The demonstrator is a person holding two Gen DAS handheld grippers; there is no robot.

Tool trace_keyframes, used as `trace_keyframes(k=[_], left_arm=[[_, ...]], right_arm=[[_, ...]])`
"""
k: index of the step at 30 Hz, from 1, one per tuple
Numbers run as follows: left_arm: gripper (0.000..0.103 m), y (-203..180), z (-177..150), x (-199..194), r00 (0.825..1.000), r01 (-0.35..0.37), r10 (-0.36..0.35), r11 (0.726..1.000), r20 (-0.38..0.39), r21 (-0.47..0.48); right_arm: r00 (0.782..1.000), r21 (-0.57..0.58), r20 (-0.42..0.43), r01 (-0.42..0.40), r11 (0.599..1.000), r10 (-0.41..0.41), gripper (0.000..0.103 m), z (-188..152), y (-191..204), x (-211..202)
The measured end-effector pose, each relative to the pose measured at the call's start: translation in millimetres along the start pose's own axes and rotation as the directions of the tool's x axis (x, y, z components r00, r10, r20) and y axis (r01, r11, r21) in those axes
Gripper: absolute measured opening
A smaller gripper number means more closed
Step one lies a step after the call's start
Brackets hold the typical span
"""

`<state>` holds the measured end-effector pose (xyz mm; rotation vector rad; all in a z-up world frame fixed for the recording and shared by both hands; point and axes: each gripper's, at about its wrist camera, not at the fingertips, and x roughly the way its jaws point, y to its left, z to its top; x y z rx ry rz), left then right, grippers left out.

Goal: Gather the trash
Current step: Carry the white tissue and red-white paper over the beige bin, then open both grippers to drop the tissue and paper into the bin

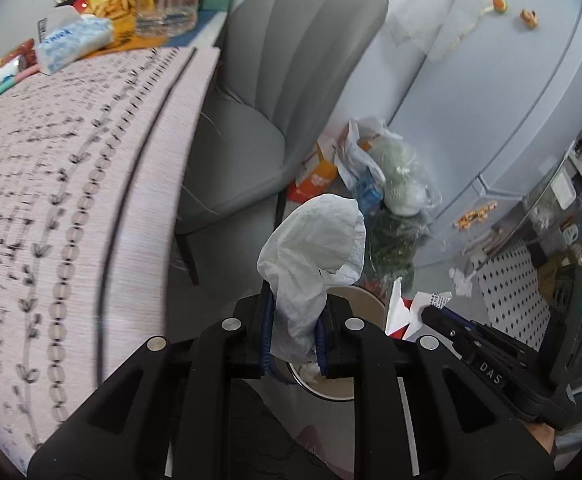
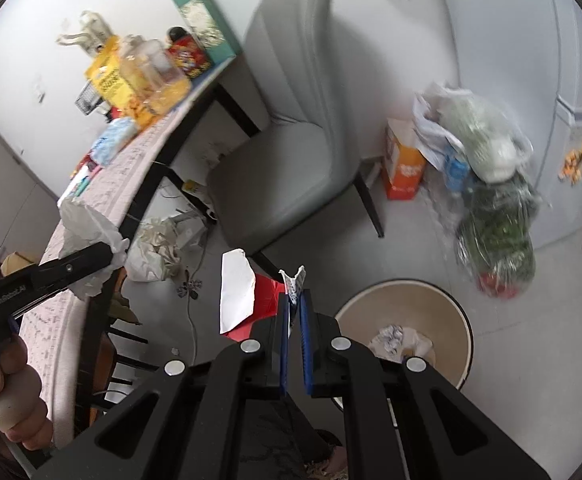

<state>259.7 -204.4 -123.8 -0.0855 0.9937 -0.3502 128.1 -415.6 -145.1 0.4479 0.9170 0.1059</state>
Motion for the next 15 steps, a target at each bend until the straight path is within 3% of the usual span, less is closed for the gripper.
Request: trace_keyframes(k=[8,9,10,11,15], left_arm=[[0.017,-20.8,-4.7,34.8,0.997,0.002,0.0,1.0,-0.071,0.031],[0.017,-24.1,-5.4,38.2,0.997,0.005,-0.002,0.999,-0.078,0.038],[0.017,-27.4,-5.5,41.6,0.996,0.009,-0.005,0.999,-0.085,0.045],[0.017,-32.1,-6.2,47.1,0.995,0.013,-0.008,0.998,-0.097,0.055],[0.017,-50.2,-9.3,69.3,0.988,0.04,-0.028,0.996,-0.15,0.077]], right_arm=[[0.999,0.085,-0.025,0.045,0.995,-0.043,0.01,-4.2,-48.9,25.5],[0.998,0.093,-0.029,0.05,0.994,-0.047,0.02,-5.0,-54.2,26.6],[0.998,0.107,-0.023,0.054,0.993,-0.052,0.043,-5.3,-61.5,26.3],[0.998,0.112,-0.012,0.059,0.992,-0.058,0.05,-5.1,-65.0,25.1],[0.998,0.143,-0.002,0.07,0.987,-0.07,0.051,-7.1,-86.5,19.4]])
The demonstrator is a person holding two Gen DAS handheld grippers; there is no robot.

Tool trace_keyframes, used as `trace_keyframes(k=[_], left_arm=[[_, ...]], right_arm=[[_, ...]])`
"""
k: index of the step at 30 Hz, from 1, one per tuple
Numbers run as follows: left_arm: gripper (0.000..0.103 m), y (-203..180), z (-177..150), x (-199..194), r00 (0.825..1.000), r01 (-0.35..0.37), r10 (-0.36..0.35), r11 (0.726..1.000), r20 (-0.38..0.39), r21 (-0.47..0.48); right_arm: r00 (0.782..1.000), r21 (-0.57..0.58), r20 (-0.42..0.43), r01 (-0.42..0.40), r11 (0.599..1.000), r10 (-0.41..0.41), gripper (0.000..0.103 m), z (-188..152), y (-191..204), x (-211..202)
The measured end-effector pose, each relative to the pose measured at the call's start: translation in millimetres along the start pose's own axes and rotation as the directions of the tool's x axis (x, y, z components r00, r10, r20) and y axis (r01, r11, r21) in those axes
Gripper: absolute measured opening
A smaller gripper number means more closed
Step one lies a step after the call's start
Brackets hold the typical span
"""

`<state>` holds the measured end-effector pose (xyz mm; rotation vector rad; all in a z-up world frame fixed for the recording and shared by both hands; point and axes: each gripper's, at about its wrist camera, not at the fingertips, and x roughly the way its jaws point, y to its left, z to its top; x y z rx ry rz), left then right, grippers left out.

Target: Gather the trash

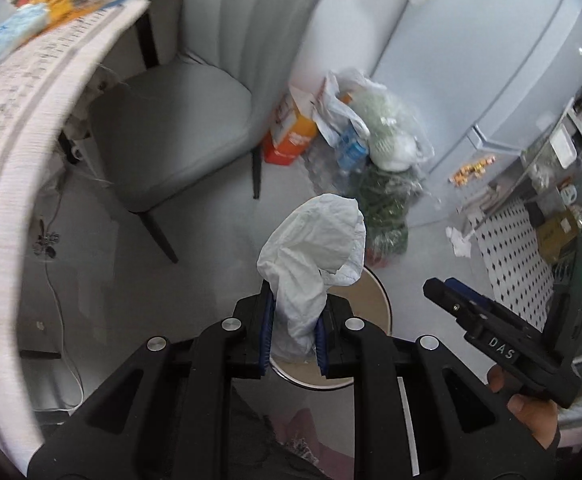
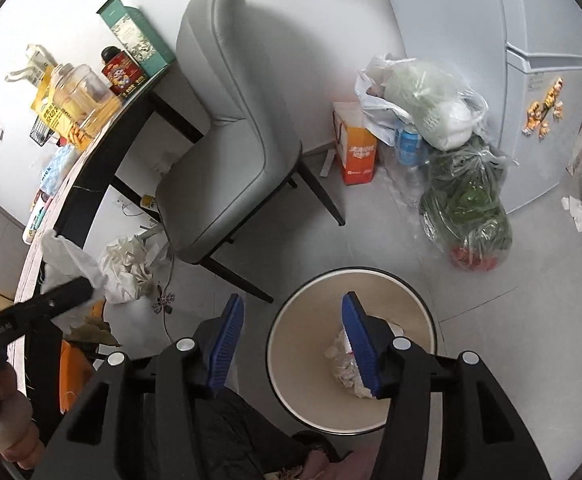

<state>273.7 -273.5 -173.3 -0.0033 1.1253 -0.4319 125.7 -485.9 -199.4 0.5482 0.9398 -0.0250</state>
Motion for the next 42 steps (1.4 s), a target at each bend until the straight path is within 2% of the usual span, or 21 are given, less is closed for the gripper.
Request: trace_keyframes(k=[4,6,7,8,10,11,17,20,23,25,28,30,42], left_arm=[[0.018,-21.6,0.1,18.5,0.999,0.036,-0.035,0.999,-0.04,0.032],[0.022,-31.3,0.2,29.7,0.996,0.059,-0.056,0.998,-0.065,0.036],[0.035,-36.4,0.7,35.8,0.994,0.082,-0.079,0.996,-0.081,0.041],[0.06,-39.7,1.2,39.3,0.99,0.109,-0.104,0.993,-0.092,0.047],[0.077,-43.6,0.0,38.7,0.988,0.142,-0.138,0.989,-0.073,0.051],[0.08,-43.6,-0.7,36.5,0.988,0.141,-0.138,0.989,-0.063,0.052],[0.088,-25.7,2.8,27.1,0.993,0.113,-0.113,0.993,-0.036,0.013],[0.088,-8.8,4.3,15.8,0.996,0.09,-0.09,0.996,-0.017,-0.025],[0.09,4.5,6.0,-3.5,0.997,0.074,-0.073,0.996,0.024,-0.04],[0.094,12.8,5.5,-19.7,0.996,0.068,-0.065,0.996,0.06,-0.053],[0.097,27.6,4.9,-45.2,0.992,0.064,-0.054,0.995,0.116,-0.079],[0.097,36.9,2.3,-62.8,0.988,0.062,-0.048,0.994,0.148,-0.09],[0.097,91.0,-28.1,-152.5,0.956,0.054,-0.003,0.984,0.292,-0.169]], right_arm=[[1.0,0.039,0.011,0.02,0.999,-0.02,0.051,1.8,-20.7,-8.6],[0.999,0.052,0.02,0.032,0.998,-0.034,0.051,3.6,-30.6,-14.0],[0.999,0.059,0.025,0.042,0.997,-0.043,0.051,4.9,-35.7,-17.2],[0.998,0.067,0.029,0.049,0.997,-0.051,0.051,5.7,-40.0,-20.1],[0.997,0.074,0.035,0.059,0.995,-0.062,0.051,5.9,-46.2,-25.7],[0.997,0.075,0.037,0.062,0.995,-0.065,0.051,6.5,-48.2,-28.0],[0.998,0.081,0.032,0.053,0.995,-0.056,0.052,1.5,-45.2,-30.2],[0.999,0.07,0.022,0.046,0.996,-0.048,0.057,-3.0,-31.9,-26.4],[0.999,0.042,0.019,0.042,0.998,-0.043,0.066,-5.4,-13.2,-26.5],[0.998,0.02,0.034,0.052,0.998,-0.052,0.079,-4.5,0.1,-31.1],[0.996,-0.003,0.067,0.06,0.998,-0.059,0.091,-1.4,19.1,-42.4],[0.994,-0.018,0.087,0.061,0.998,-0.06,0.094,-0.1,31.3,-50.9],[0.991,-0.155,0.129,0.051,0.987,-0.031,0.095,-8.3,113.5,-93.3]])
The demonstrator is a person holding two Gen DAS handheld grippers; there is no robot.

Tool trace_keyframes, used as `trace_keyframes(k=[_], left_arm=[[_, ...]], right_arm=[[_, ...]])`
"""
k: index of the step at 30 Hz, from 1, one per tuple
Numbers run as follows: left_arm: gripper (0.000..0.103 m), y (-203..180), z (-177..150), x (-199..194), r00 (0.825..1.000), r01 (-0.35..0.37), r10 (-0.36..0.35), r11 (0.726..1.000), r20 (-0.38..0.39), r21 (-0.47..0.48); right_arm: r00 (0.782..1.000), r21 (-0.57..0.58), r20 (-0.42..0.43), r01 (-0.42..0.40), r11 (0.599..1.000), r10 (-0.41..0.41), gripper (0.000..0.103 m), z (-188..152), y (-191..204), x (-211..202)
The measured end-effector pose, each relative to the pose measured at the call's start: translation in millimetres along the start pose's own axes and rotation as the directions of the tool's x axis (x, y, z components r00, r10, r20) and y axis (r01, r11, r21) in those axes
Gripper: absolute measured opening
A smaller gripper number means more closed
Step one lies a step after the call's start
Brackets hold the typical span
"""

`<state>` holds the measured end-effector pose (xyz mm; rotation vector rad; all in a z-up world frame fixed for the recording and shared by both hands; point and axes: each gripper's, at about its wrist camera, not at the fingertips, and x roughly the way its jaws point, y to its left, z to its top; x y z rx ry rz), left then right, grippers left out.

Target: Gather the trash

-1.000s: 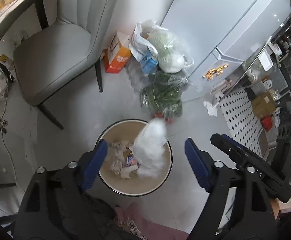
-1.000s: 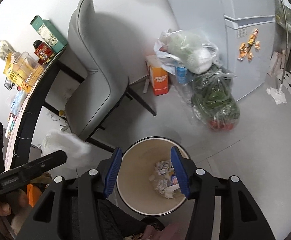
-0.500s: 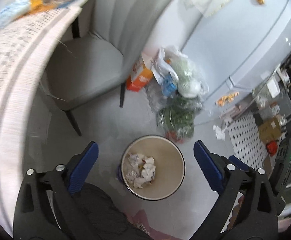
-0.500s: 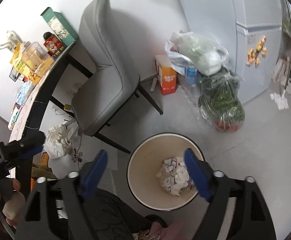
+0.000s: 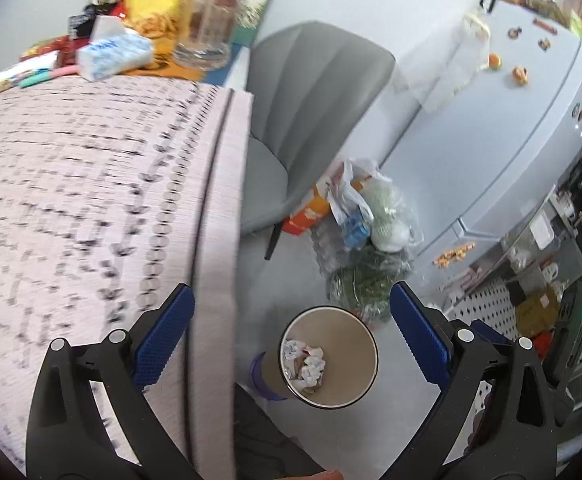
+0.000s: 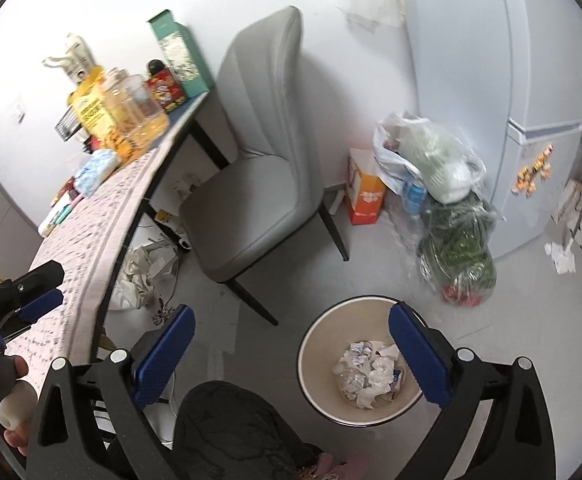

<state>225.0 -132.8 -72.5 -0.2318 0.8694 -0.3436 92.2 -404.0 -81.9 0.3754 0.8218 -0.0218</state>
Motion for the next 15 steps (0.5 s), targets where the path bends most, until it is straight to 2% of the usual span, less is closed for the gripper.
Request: trace_keyframes(k=[6,15], left_arm=[[0.097,17.2,-4.5,-44.8,0.998,-0.011,0.011,1.0,0.058,-0.006],[0.097,38.1,-15.1,-105.3,0.987,-0.057,0.06,0.998,0.15,-0.025]], right_arm=[[1.0,-0.073,0.021,-0.004,0.997,0.005,0.095,1.9,35.6,-22.2],[0.997,-0.144,0.04,-0.056,0.988,0.062,0.095,-4.0,79.7,-51.0]])
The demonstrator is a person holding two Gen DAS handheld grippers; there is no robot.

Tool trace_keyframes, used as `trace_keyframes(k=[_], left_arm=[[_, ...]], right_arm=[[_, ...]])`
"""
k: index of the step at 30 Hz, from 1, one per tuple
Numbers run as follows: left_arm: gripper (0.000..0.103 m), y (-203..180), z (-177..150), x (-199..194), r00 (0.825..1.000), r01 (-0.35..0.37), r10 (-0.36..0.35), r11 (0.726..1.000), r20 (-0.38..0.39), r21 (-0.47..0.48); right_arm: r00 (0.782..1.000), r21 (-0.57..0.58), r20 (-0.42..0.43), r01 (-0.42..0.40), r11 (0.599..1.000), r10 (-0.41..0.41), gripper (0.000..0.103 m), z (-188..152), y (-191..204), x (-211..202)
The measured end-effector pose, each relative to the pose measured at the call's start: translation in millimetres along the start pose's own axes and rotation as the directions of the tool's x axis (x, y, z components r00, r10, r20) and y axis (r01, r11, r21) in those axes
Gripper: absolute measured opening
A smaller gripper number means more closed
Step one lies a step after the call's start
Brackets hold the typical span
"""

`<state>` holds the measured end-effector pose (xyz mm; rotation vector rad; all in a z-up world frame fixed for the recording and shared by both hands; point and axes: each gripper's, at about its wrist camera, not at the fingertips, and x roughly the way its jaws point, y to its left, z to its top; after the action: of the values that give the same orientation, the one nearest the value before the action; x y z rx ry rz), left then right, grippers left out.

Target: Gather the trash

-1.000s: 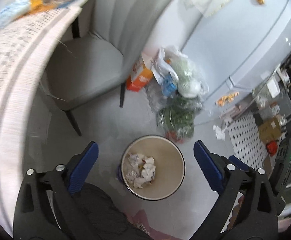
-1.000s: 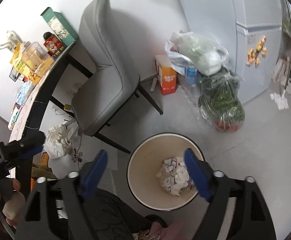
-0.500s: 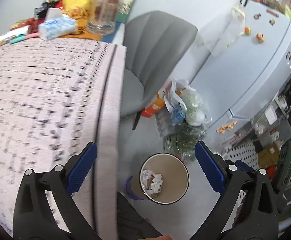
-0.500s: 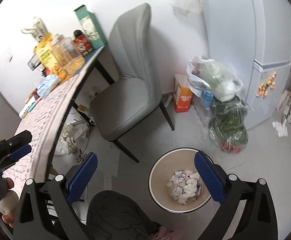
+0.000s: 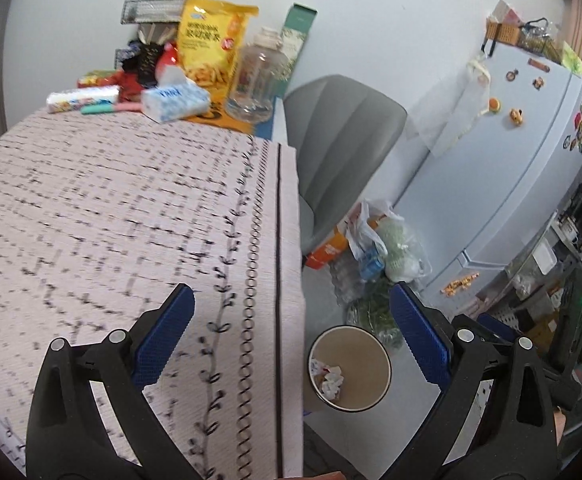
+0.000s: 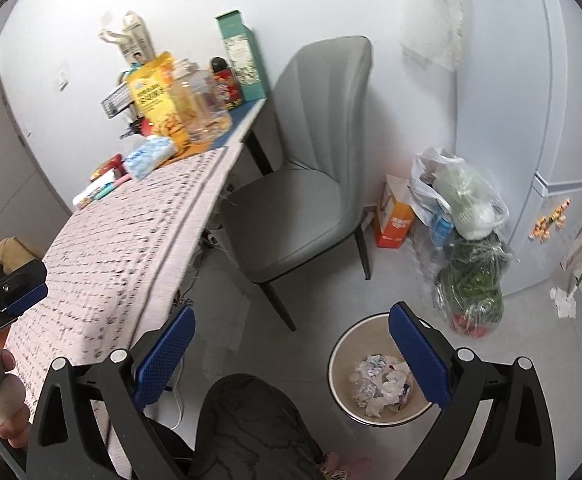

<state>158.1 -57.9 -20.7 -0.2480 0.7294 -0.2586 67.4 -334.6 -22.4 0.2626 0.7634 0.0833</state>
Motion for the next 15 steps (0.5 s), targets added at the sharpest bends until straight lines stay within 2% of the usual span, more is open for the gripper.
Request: trace_keyframes(k=[5,15], left_arm=[[0.097,11.2,-6.7,-29.3,0.998,-0.035,0.036,0.999,0.047,-0.01],[0.097,14.2,-29.1,-71.1,0.991,-0.078,0.078,0.997,0.111,-0.001]], right_arm=[[0.999,-0.042,0.012,-0.041,0.998,0.041,0.095,-5.7,25.5,-13.2],[0.989,-0.076,0.099,-0.105,0.992,0.112,0.095,-20.6,57.0,-47.5]])
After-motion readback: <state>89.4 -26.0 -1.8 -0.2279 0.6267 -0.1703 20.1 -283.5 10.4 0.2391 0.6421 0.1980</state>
